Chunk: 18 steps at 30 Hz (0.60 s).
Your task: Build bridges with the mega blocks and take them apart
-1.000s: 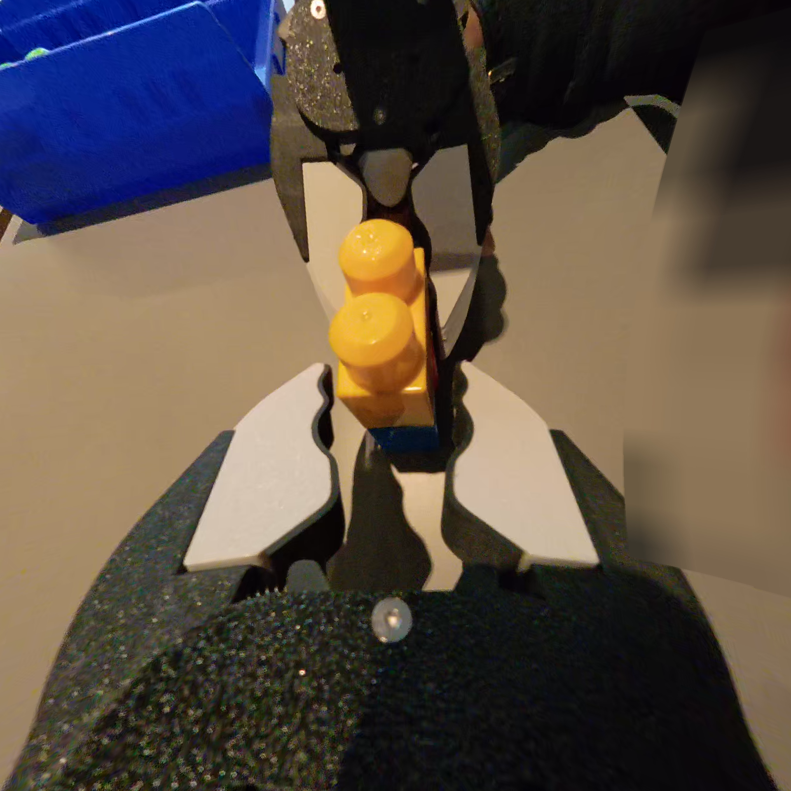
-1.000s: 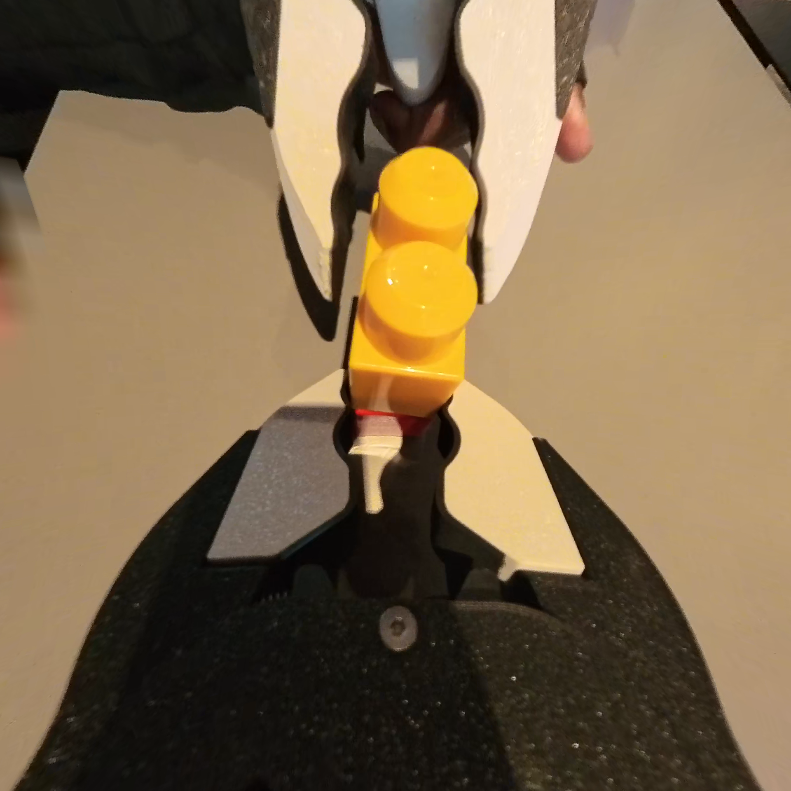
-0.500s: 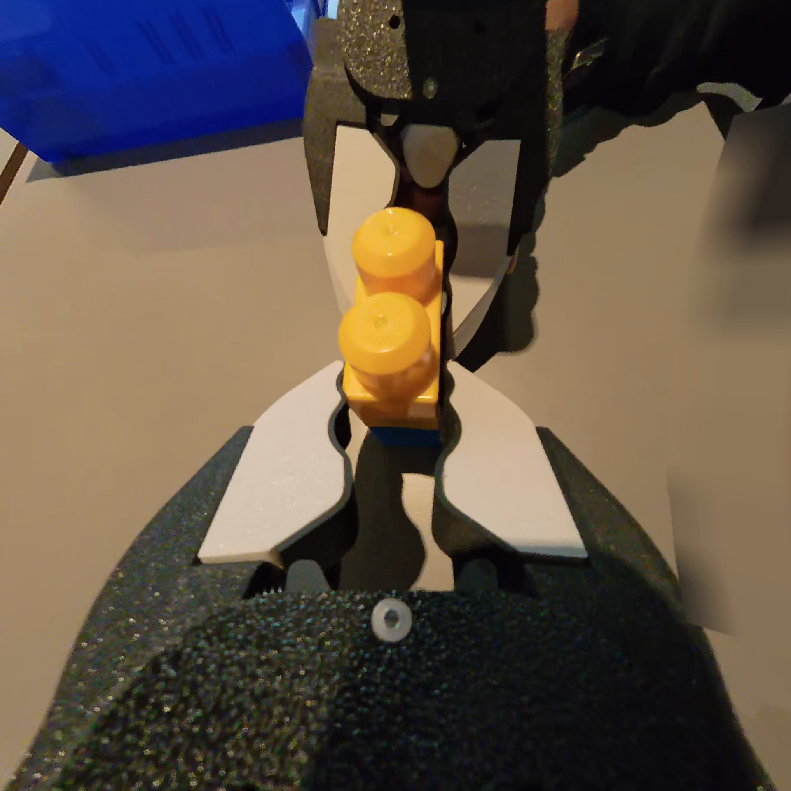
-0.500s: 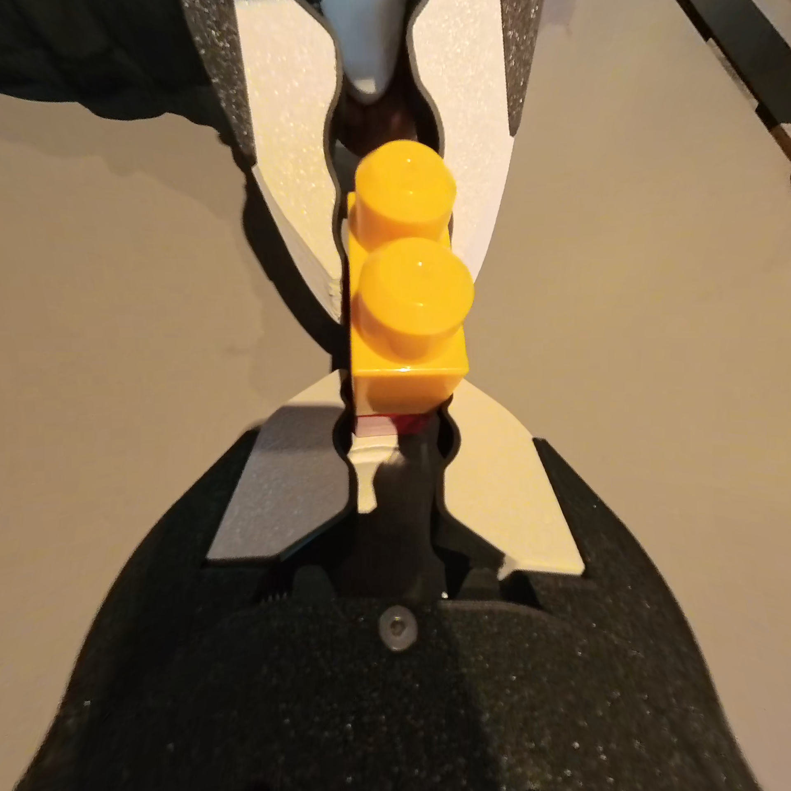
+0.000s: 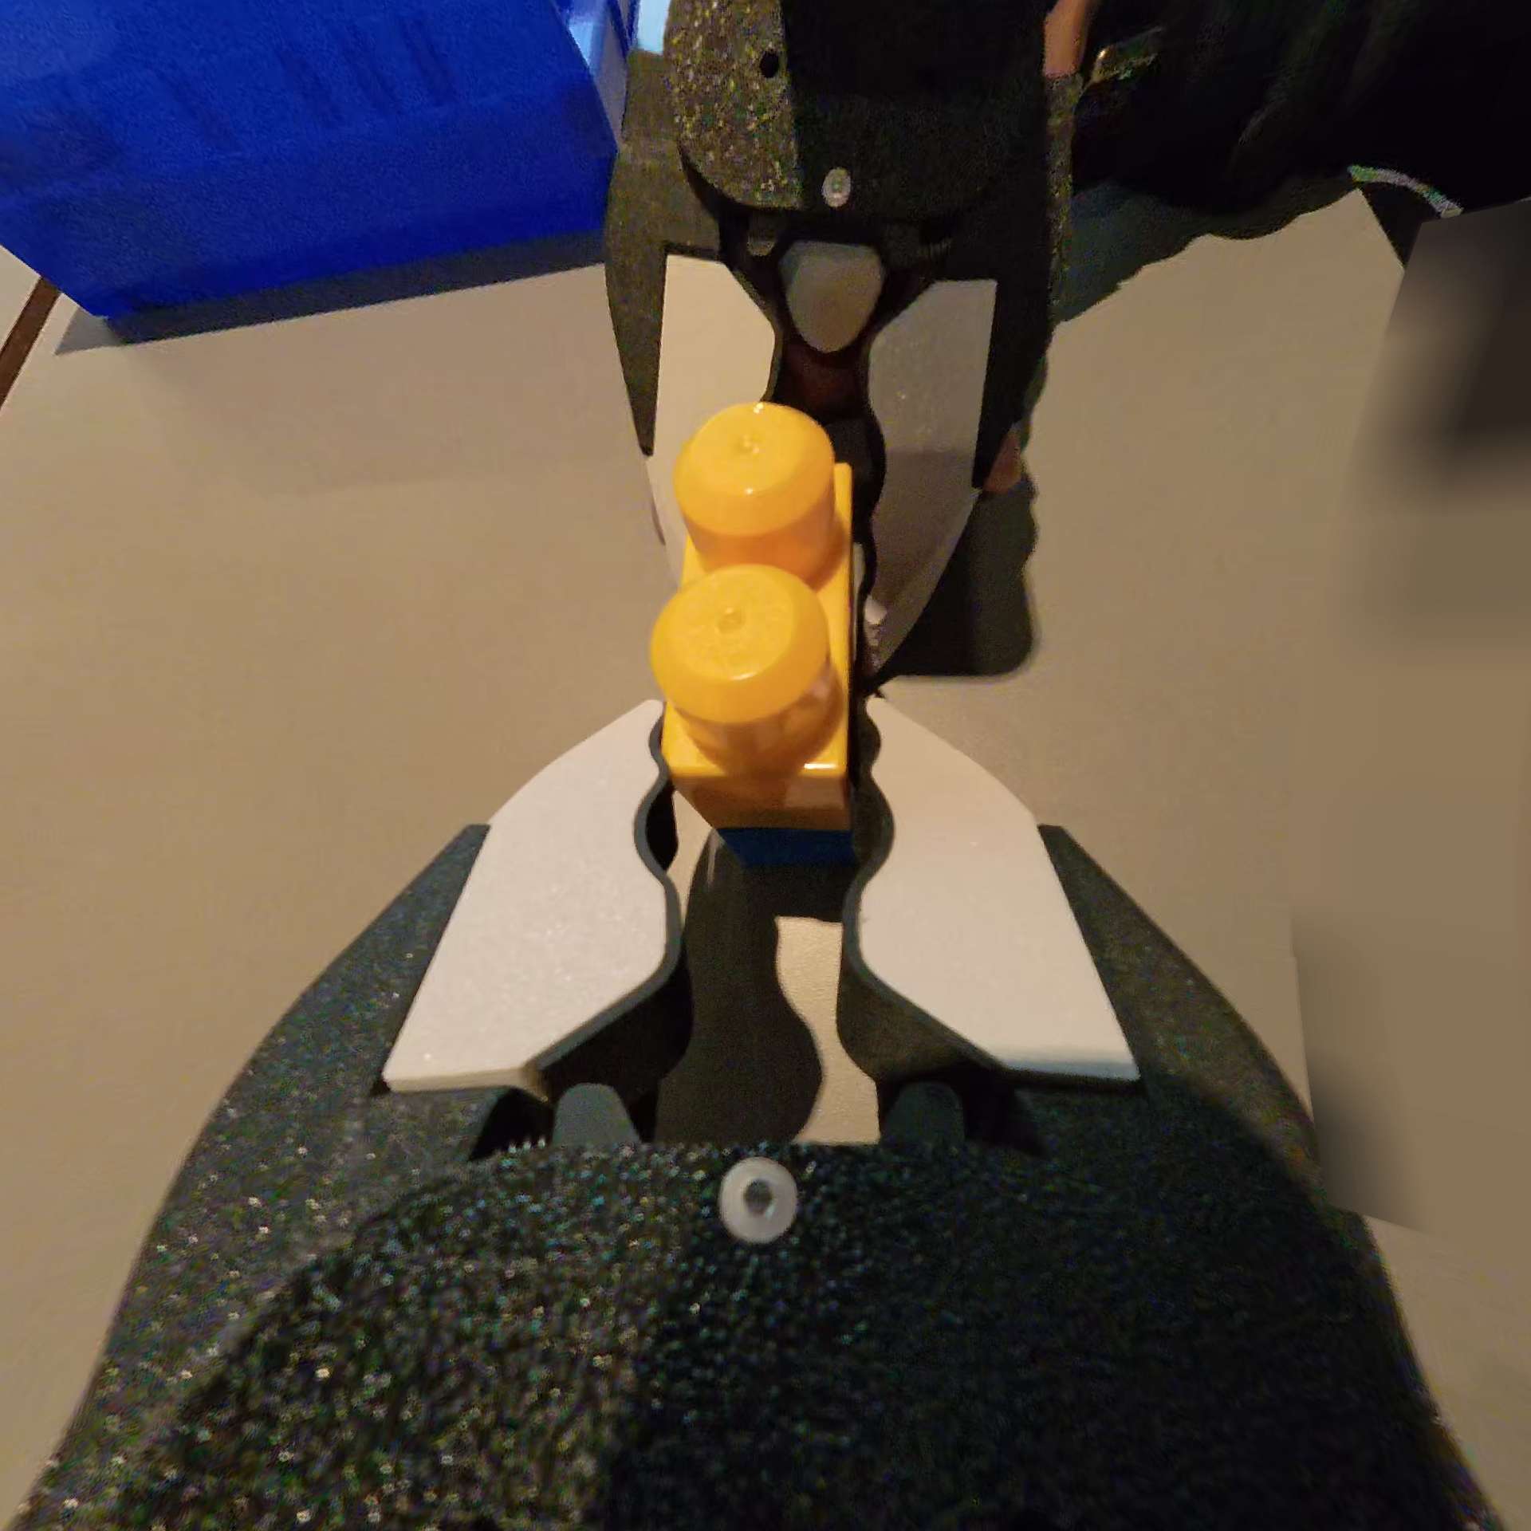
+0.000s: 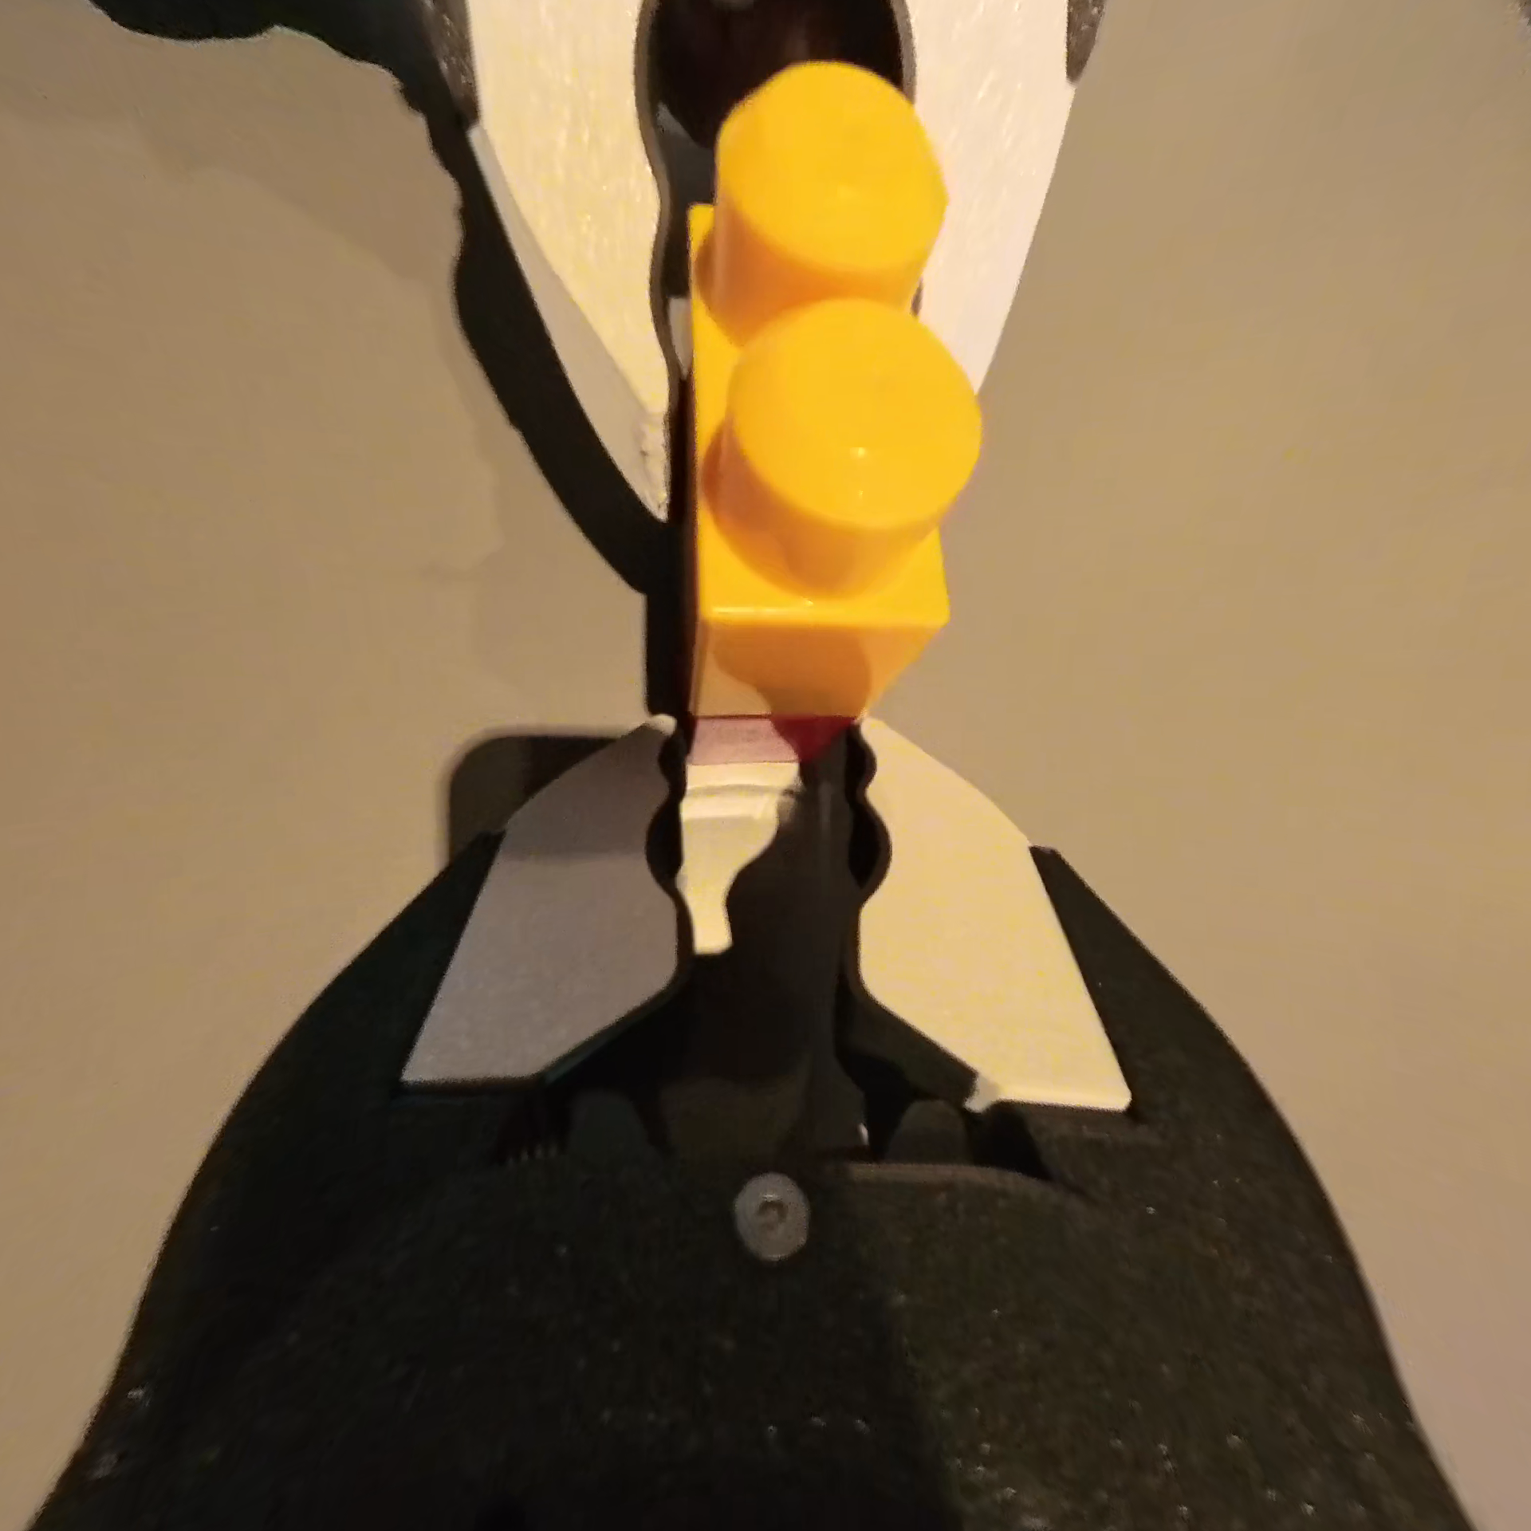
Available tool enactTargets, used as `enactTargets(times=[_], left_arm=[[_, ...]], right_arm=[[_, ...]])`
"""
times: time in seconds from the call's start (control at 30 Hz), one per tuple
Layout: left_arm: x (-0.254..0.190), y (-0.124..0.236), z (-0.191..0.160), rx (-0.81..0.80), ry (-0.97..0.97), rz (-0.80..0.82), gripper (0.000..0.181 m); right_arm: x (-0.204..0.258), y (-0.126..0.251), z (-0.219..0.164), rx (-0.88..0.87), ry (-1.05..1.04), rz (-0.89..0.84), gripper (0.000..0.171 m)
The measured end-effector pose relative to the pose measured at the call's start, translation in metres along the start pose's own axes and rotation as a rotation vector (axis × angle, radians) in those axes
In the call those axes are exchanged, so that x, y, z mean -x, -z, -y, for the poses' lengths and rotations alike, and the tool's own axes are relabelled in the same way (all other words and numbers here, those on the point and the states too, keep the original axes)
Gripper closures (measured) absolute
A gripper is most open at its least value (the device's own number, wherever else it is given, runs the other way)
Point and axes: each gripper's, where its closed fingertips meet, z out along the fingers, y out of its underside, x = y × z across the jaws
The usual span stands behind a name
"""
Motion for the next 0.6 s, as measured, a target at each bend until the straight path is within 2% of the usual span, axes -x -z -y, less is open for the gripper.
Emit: enactTargets(times=[0.03,0.5,0.6], left_arm=[[0.0000,0.0000,0.0000,0.000,0.000,0.000,0.143],[0.0003,0.0004,0.0000,-0.015,0.019,0.000,0.143],[0.0035,-0.0003,0.0000,-0.010,0.018,0.015,0.142]], right_arm=[[0.0000,-0.0001,0.0000,0.000,-0.001,0.002,0.135],[-0.0008,-0.0008,0.0006,0.004,-0.016,0.005,0.135],[0.0016,0.0045,-0.0042,0.026,0.062,0.015,0.124]])
